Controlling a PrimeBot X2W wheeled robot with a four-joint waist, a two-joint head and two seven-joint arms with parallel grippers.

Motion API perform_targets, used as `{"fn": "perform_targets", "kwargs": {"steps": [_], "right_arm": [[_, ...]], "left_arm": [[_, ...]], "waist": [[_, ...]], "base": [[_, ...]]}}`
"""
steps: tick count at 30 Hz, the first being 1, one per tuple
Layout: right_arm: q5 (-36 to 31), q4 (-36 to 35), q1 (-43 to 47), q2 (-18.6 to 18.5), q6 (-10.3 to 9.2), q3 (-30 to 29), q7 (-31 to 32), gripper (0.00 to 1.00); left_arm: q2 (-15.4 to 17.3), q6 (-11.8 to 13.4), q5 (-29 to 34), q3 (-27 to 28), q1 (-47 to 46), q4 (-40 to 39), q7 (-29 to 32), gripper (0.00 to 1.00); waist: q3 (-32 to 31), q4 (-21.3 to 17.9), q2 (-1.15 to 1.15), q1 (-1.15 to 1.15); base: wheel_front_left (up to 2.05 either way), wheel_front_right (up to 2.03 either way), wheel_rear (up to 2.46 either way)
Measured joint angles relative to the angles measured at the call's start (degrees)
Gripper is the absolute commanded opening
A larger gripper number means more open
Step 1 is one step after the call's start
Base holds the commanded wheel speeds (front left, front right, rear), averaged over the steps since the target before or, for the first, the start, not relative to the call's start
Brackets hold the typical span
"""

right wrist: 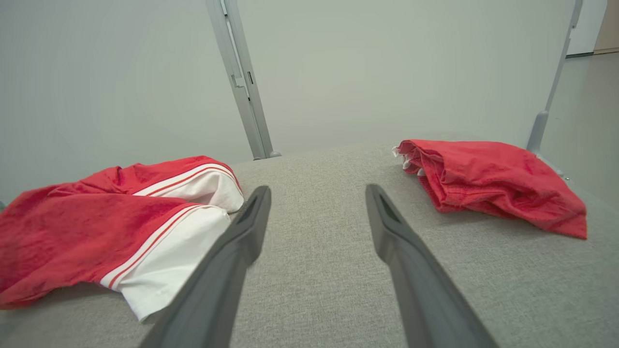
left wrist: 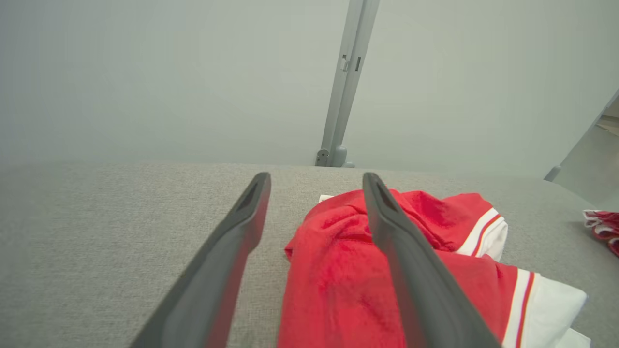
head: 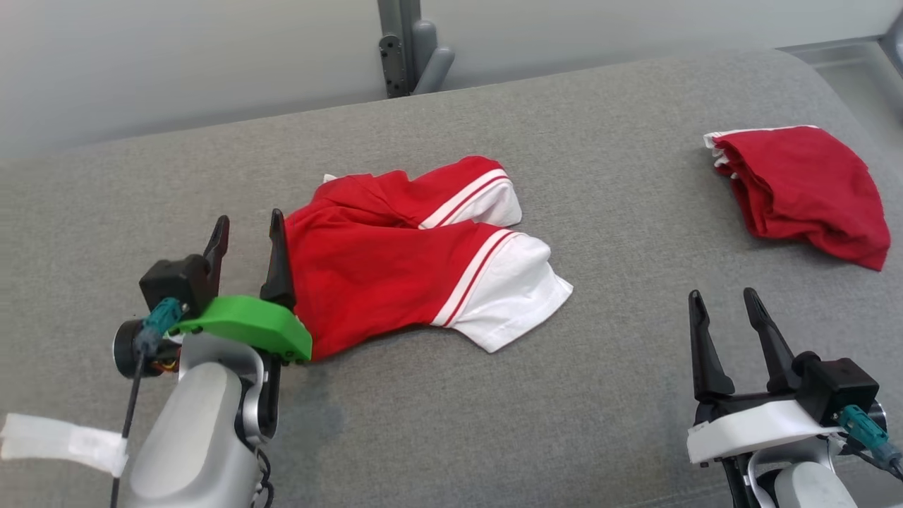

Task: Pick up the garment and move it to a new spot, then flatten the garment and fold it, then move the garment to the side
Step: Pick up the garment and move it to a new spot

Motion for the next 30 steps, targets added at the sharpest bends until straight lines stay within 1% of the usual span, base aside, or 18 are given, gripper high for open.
{"fn": "perform_targets", "kwargs": {"steps": [3, 5, 8, 13, 17, 19, 22, 27, 30], "right_arm": [[-0.08, -0.36, 0.47, 0.01, 0.00, 0.05, 0.00, 1.00], [-0.47, -0.38, 1.27, 0.02, 0.00, 0.13, 0.00, 1.00], [-0.53, -0.75, 2.08, 0.02, 0.00, 0.15, 0.00, 1.00], [-0.51, -1.66, 2.88, 0.02, 0.00, 0.07, 0.00, 1.00], [-0.52, -2.09, 4.10, 0.01, 0.00, 0.23, 0.00, 1.00], [-0.53, -2.24, 4.67, 0.03, 0.00, 0.48, 0.00, 1.00], [-0.53, -2.52, 5.61, 0.01, 0.00, 1.25, 0.00, 1.00], [-1.04, -2.93, 7.13, 0.03, 0.00, 2.32, 0.00, 1.00], [-1.16, -3.04, 7.56, 0.02, 0.00, 2.47, 0.00, 1.00]], "left_arm": [[-0.71, 0.97, 4.50, 3.32, 5.67, -6.73, -0.04, 1.00], [-1.77, 0.76, 7.11, 5.31, 9.76, -10.76, -0.05, 1.00], [-3.10, -0.47, 10.72, 7.76, 14.59, -16.21, -0.04, 1.00], [-4.27, -1.45, 17.97, 10.40, 21.44, -22.86, -0.05, 1.00], [-5.11, -2.32, 20.71, 12.07, 26.57, -26.95, -0.05, 1.00], [-5.45, -3.70, 20.60, 12.87, 28.90, -28.56, -0.07, 1.00], [-5.63, -4.49, 21.49, 13.86, 32.11, -28.93, -0.05, 1.00], [-5.80, -5.48, 22.54, 14.18, 35.13, -28.46, -0.05, 1.00], [-5.81, -5.46, 22.40, 13.69, 35.72, -28.37, -0.05, 1.00]], "waist": [[-0.88, 1.87, 0.00, 0.00], [-1.65, 3.12, 0.00, 0.00], [-2.88, 4.94, 0.00, 0.00], [-4.80, 7.71, 0.00, 0.00], [-6.53, 9.11, 0.00, 0.00], [-7.34, 9.56, 0.00, 0.00], [-8.26, 10.12, 0.00, 0.00], [-9.21, 10.80, 0.00, 0.00], [-9.51, 11.08, 0.00, 0.00]], "base": [[0.00, 0.00, 0.00], [0.00, 0.00, 0.00], [0.00, 0.00, 0.00], [0.00, 0.00, 0.00], [0.00, 0.00, 0.00], [0.00, 0.00, 0.00], [0.00, 0.00, 0.00], [0.00, 0.00, 0.00], [0.00, 0.00, 0.00]]}}
